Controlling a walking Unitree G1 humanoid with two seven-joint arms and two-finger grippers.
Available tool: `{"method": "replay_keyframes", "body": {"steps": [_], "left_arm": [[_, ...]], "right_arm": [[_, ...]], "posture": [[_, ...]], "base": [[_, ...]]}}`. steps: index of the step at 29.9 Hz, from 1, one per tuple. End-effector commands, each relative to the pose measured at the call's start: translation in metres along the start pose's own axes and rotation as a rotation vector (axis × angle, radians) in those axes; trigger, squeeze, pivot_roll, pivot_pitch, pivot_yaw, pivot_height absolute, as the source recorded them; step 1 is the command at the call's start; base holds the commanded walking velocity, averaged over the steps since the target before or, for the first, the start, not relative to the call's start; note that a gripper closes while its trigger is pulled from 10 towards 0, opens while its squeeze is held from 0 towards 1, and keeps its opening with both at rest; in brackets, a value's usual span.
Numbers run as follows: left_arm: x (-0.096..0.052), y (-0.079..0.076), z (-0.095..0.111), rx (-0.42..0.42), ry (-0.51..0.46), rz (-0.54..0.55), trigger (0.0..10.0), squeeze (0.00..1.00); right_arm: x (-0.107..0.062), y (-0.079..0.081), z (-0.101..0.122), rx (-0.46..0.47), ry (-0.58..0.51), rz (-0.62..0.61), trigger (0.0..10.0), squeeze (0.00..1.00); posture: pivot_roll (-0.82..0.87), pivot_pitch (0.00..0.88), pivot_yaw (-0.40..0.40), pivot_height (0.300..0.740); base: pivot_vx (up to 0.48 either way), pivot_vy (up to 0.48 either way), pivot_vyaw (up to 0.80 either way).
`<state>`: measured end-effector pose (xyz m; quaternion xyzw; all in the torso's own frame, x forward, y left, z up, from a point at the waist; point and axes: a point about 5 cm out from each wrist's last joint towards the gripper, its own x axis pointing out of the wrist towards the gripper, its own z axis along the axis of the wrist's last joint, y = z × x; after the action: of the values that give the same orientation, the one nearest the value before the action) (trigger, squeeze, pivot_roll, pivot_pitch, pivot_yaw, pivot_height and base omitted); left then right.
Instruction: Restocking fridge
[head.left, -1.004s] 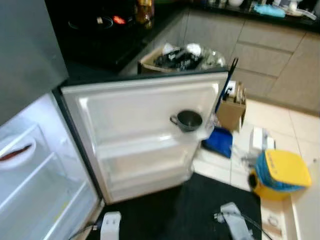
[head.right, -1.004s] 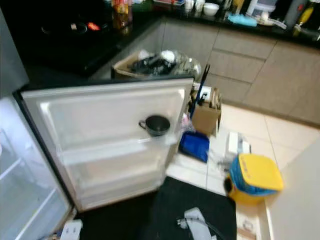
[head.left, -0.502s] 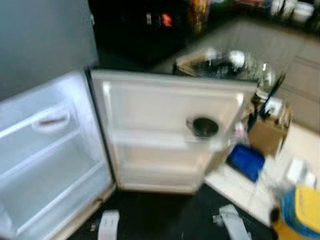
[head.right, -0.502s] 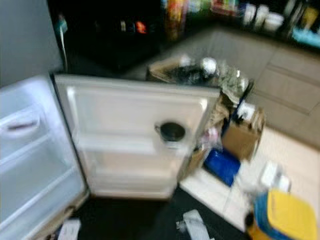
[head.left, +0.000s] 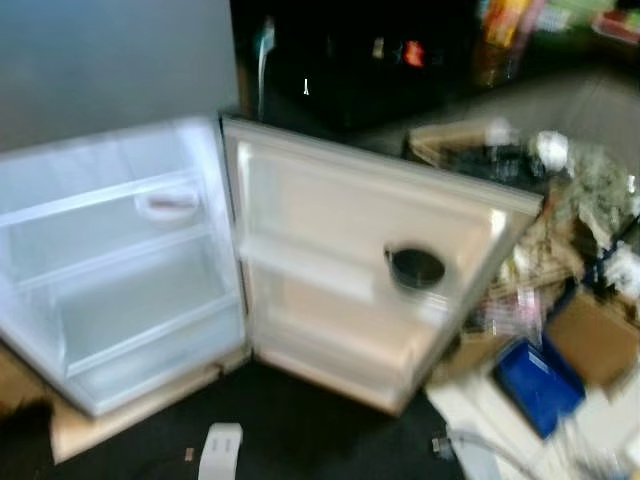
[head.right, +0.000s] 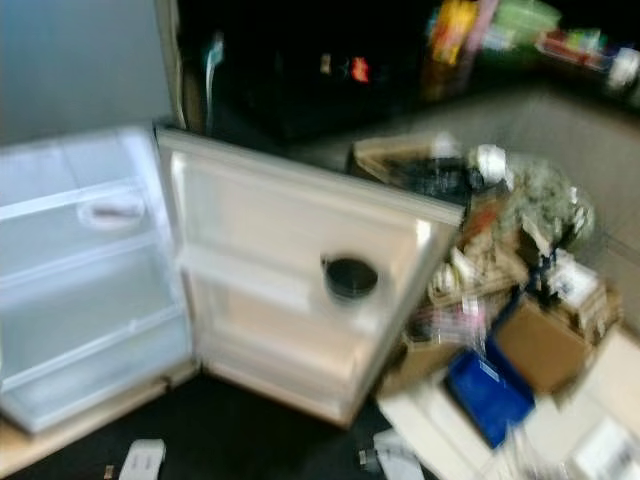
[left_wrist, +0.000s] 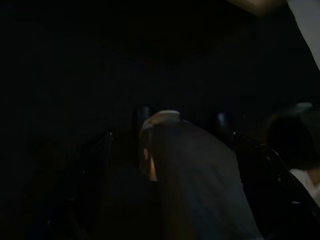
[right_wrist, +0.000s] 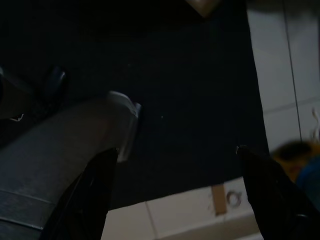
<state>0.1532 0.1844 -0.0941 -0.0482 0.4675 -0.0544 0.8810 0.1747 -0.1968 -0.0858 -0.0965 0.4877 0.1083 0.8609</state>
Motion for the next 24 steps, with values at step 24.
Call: {"method": "replay_keyframes", "body": {"steps": [24], "left_arm": [[0.001,-0.006,-0.005,-0.001,0.038,-0.018,10.0,0.0]], "right_arm": [[-0.002,-0.013,0.006,0.042,-0.046,-0.056,10.0,0.0]], "posture": [[-0.04,0.07,-0.049,0.74]], "base": [[0.0,-0.327,0.37]]}}
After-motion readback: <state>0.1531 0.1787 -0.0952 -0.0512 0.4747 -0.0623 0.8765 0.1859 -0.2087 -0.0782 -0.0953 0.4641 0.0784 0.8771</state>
